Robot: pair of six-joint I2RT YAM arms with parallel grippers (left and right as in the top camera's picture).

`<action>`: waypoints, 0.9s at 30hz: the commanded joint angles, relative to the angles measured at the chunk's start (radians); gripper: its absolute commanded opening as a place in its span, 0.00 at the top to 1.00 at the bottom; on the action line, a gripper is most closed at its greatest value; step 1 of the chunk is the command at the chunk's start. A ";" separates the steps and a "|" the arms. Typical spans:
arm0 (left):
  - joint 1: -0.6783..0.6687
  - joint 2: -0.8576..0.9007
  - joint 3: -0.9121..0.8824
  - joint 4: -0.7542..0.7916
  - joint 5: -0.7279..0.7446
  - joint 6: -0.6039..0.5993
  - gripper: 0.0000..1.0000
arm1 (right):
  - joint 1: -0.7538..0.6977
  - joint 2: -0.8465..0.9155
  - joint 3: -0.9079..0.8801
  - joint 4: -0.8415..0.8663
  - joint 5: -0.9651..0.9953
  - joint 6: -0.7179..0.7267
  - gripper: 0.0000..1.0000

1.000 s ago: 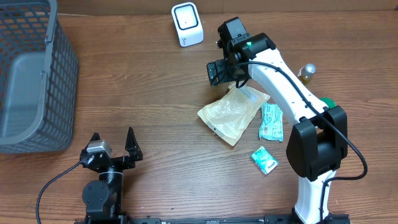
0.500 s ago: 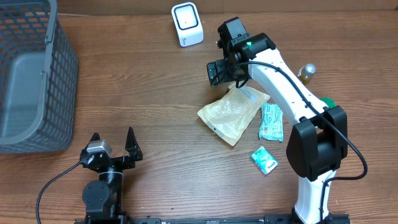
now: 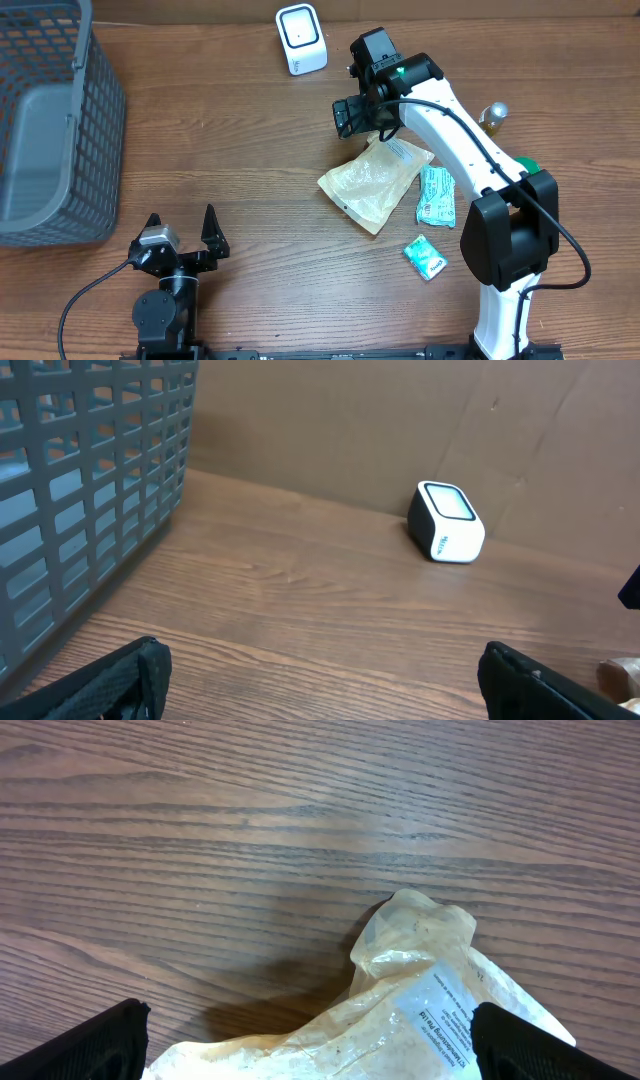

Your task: Scan the item barcode

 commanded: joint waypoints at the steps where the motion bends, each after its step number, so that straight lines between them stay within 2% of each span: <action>1: -0.007 -0.010 -0.003 0.001 0.012 0.019 0.00 | 0.001 -0.009 0.002 0.006 0.007 0.003 0.00; 20: -0.007 -0.010 -0.003 0.001 0.012 0.019 0.00 | 0.001 -0.010 0.002 0.006 0.007 0.003 0.00; 27: -0.007 -0.010 -0.003 0.001 0.012 0.019 0.01 | 0.001 -0.152 0.002 0.006 0.006 0.003 0.00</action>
